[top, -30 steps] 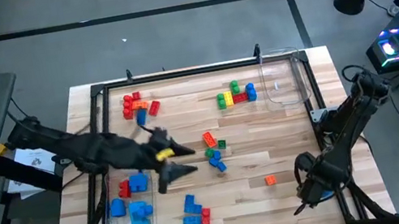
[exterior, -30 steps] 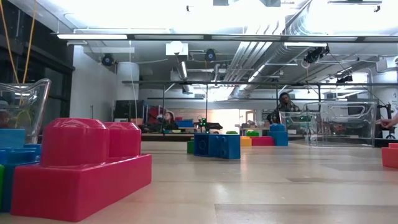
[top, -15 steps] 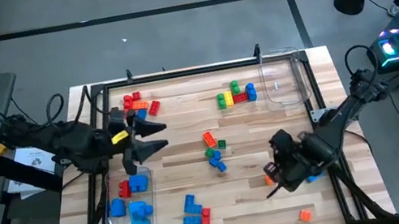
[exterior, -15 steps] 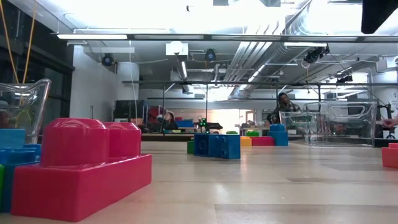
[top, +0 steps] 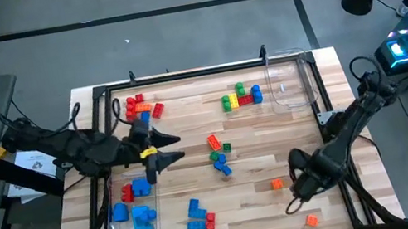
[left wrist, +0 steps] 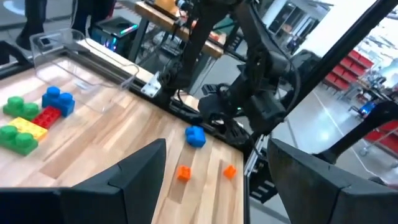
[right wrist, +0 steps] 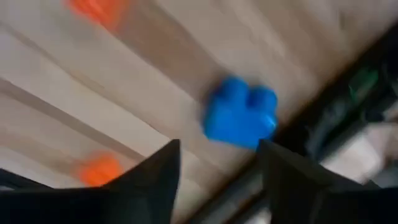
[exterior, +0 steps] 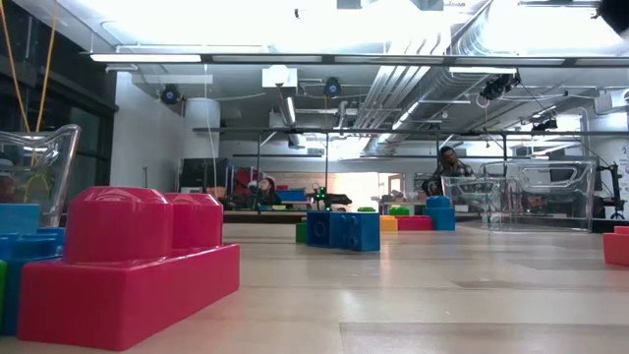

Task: Sort blocks by size
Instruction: Put the large blue game piece into the bottom transparent bin

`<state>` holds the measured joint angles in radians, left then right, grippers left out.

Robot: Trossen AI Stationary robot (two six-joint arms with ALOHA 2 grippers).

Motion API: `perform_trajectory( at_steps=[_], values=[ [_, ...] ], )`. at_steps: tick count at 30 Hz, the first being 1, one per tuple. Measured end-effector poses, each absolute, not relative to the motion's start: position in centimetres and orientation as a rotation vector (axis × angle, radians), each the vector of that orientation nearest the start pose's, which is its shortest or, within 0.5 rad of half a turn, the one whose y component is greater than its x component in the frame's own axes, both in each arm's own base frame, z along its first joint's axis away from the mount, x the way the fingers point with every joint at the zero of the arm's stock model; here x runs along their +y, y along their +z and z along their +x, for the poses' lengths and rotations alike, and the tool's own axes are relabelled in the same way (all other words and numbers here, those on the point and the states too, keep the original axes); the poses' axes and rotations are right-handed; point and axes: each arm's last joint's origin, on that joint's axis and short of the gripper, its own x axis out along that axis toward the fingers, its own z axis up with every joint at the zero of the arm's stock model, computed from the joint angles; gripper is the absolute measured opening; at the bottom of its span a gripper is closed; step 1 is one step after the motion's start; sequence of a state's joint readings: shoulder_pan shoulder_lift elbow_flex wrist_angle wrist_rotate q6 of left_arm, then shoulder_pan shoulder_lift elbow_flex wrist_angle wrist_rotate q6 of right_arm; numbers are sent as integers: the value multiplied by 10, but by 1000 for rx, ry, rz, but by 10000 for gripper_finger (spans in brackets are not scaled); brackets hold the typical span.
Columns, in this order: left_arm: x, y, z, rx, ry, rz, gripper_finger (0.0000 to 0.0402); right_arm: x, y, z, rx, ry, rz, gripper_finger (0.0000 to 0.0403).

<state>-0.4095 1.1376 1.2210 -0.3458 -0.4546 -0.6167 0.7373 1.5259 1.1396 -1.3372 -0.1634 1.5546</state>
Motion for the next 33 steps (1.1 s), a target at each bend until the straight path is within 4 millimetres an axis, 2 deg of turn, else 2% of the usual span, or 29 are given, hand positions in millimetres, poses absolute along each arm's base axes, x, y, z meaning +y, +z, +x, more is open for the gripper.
perform_trajectory(
  at_steps=[3,6,15,24,33],
  values=[
    [-85,396,228,229,120,-498,266,164,214,166,1832,-632,532,267],
    [-86,393,231,237,122,-495,266,161,202,162,1890,-501,434,295],
    [-87,393,232,236,126,-537,266,159,175,158,1897,-61,177,305],
    [-87,393,232,233,131,-556,266,158,157,140,1914,-23,54,306],
    [-86,393,232,231,137,-556,266,161,146,139,1812,-3,27,306]
  ],
)
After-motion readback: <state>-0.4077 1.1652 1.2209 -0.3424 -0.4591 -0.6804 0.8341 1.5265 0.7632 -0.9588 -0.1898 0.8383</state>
